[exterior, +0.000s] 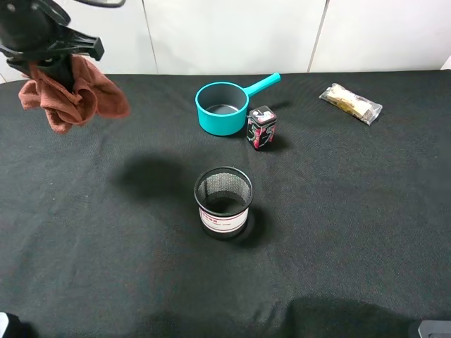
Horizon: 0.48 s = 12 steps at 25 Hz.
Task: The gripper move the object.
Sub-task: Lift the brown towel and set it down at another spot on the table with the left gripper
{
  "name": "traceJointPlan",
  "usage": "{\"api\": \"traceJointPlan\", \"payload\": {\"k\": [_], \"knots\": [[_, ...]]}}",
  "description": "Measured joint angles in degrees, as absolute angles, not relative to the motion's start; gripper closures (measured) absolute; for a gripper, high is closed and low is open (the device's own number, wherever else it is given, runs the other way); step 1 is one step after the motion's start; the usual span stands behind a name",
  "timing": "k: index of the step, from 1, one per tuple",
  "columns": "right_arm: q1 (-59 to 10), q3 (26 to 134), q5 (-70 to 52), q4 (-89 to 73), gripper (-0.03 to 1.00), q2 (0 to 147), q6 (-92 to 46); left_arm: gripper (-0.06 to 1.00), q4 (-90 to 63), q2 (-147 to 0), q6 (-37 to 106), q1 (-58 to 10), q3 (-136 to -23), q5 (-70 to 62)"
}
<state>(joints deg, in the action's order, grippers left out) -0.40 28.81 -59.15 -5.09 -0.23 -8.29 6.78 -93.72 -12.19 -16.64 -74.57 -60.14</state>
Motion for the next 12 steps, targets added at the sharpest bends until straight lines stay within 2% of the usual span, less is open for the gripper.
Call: {"api": "traceJointPlan", "payload": {"k": [12], "knots": [[-0.40, 28.81, -59.15, -5.09, 0.27, -0.23, -8.29, 0.80, 7.02, -109.52, -12.01, -16.61, -91.74, -62.93]]}}
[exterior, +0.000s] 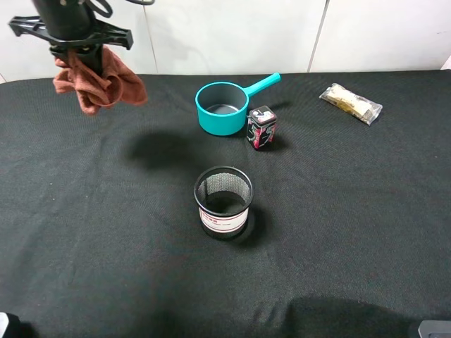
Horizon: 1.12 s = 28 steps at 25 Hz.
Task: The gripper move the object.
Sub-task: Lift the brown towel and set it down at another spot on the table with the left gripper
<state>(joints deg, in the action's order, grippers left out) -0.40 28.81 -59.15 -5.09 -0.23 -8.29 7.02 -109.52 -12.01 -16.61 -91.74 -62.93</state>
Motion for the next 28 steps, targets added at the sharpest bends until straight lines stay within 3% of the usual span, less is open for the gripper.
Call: {"api": "traceJointPlan", "payload": {"k": [13, 28], "knots": [[-0.40, 28.81, -59.15, -5.09, 0.27, -0.23, -8.29, 0.80, 7.02, -125.47, -11.63, -18.01, -106.97, -64.57], [-0.40, 28.81, -59.15, -5.09, 0.27, -0.23, -8.29, 0.80, 7.07, -134.35, -12.27, -20.03, -111.12, -62.56]]}}
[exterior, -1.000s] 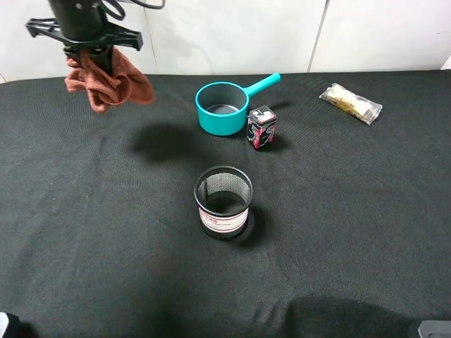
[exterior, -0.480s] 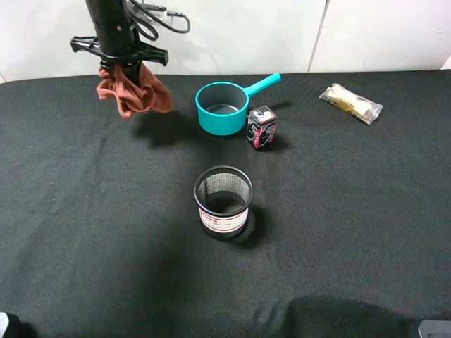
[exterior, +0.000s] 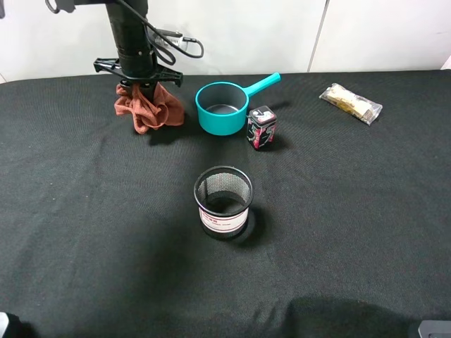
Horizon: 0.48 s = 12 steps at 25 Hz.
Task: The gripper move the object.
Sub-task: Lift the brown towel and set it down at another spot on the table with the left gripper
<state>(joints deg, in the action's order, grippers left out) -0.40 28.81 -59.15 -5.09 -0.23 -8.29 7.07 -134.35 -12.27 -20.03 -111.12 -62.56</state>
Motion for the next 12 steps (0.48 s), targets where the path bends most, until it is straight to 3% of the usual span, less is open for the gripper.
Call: {"api": "traceJointPlan", "payload": {"k": [12], "knots": [[-0.40, 28.81, -59.15, -5.09, 0.27, -0.23, -8.29, 0.80, 6.79, -138.76, -12.49, -21.43, -113.97, -60.89]]}}
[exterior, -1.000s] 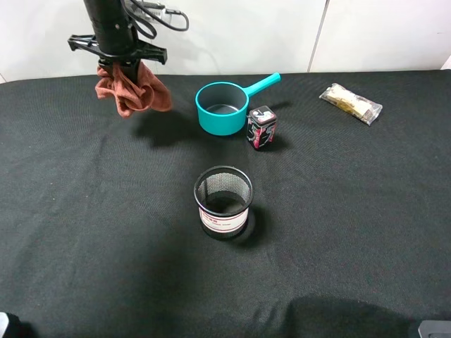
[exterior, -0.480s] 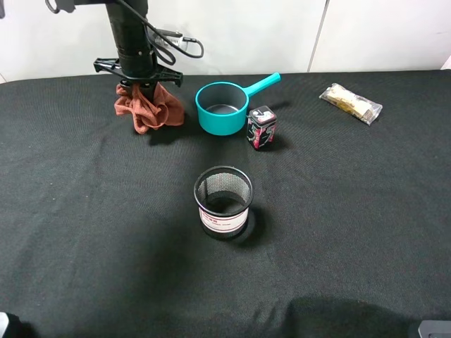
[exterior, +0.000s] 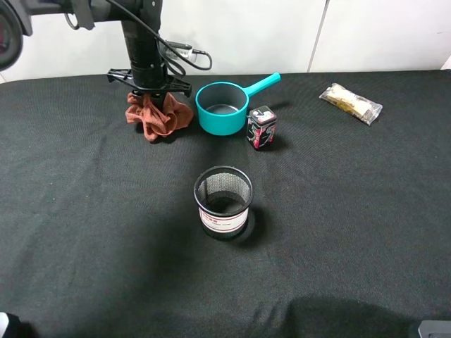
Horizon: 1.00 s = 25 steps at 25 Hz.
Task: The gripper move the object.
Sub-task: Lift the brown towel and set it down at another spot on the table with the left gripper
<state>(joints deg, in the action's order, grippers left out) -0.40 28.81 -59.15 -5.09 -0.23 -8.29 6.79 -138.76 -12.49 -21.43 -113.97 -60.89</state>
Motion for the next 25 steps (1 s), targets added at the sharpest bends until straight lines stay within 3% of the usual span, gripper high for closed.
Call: {"api": "traceJointPlan", "payload": {"k": [25], "knots": [[-0.40, 28.81, -59.15, -5.09, 0.27, -0.23, -8.29, 0.80, 5.33, -140.18, -12.44, -22.45, -116.02, -59.65]]}}
